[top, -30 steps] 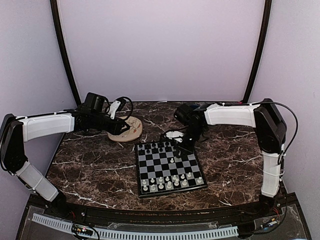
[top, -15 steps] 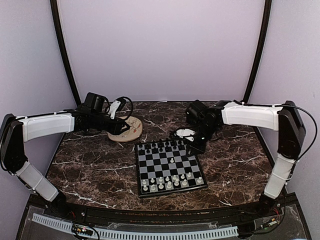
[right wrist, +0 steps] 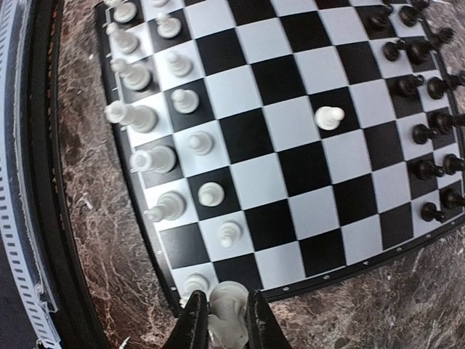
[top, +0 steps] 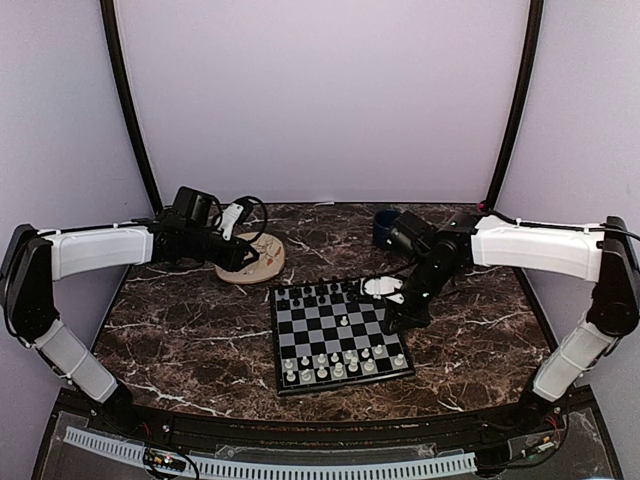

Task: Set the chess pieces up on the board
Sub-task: Place the knight at g2.

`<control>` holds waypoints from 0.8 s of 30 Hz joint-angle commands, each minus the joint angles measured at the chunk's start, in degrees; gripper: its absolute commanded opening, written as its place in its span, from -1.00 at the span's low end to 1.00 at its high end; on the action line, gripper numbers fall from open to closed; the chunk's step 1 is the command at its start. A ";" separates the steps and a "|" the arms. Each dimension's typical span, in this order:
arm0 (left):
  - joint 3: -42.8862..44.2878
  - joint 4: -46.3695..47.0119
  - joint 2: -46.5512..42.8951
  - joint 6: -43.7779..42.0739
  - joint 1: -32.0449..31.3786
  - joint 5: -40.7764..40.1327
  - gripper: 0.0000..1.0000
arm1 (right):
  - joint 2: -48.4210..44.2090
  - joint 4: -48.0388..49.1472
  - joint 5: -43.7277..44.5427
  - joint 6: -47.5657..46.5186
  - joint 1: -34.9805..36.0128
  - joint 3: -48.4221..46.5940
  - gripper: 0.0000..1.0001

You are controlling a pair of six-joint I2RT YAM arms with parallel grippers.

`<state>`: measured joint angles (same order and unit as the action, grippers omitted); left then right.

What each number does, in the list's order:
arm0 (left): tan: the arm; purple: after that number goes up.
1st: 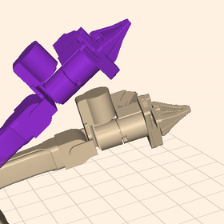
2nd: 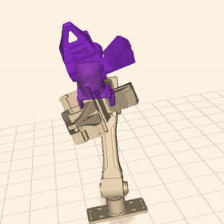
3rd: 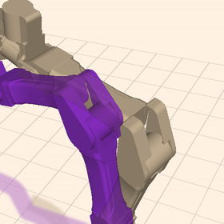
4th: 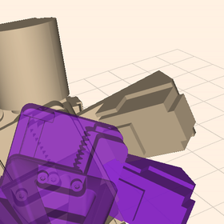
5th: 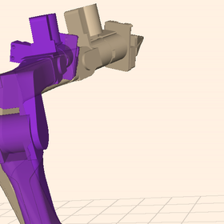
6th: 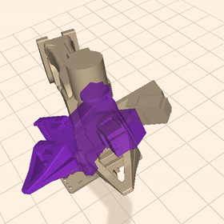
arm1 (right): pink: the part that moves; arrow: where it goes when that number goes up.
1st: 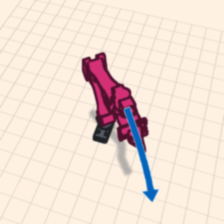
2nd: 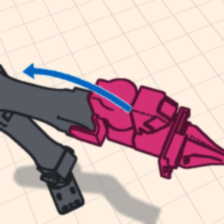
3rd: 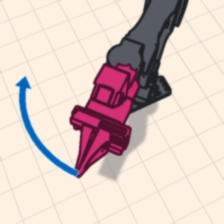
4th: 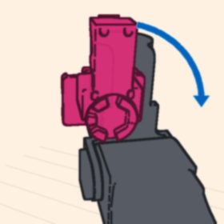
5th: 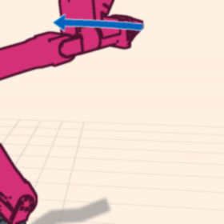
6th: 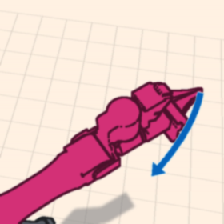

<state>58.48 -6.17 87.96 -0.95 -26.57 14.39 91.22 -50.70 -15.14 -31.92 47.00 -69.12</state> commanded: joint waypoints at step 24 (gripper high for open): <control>1.55 -0.92 -0.47 -0.98 -0.15 0.62 -0.29 | 3.66 3.23 3.13 -1.73 9.33 7.27 -0.65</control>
<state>58.78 -6.50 88.84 -1.30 -26.57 14.37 94.02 -49.74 -13.41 -34.00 55.83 -62.33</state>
